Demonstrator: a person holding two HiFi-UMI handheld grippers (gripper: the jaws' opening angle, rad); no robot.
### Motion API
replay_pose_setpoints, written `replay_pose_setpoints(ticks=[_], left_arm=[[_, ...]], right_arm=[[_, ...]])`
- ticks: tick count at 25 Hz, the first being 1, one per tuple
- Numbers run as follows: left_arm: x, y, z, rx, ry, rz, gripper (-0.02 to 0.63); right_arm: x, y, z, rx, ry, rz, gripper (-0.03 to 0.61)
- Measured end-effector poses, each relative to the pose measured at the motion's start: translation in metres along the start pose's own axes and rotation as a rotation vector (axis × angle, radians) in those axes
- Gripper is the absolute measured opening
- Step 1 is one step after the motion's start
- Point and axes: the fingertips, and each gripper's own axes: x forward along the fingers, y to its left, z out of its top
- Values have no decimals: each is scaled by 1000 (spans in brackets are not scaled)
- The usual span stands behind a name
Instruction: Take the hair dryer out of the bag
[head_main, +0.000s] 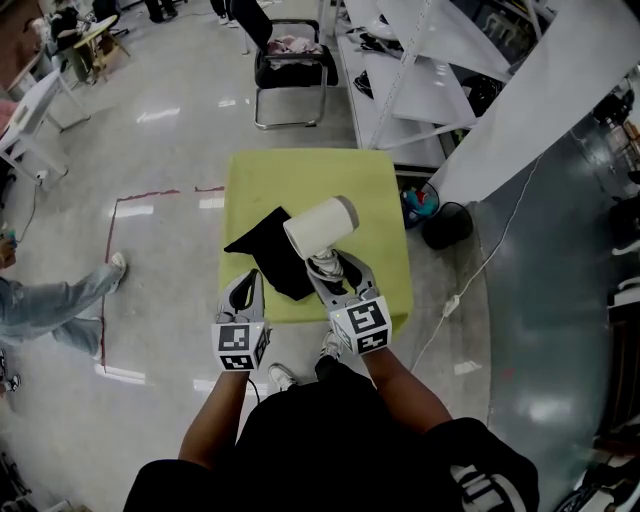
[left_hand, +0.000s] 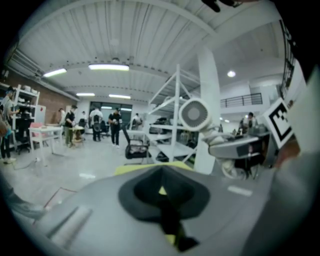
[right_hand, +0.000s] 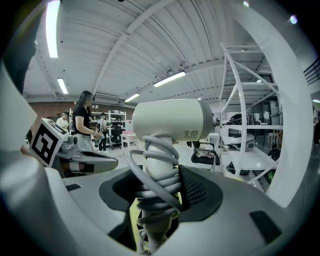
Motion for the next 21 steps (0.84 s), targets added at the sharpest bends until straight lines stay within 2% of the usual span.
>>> replay_pose_setpoints(ticks=[5, 21], left_arm=[[-6, -5, 11, 10, -21, -18, 8], [-16, -14, 25, 26, -56, -65, 8]], right_arm=[[-4, 5, 12, -1, -23, -1, 221], [-9, 9, 18, 1, -40, -15, 221]])
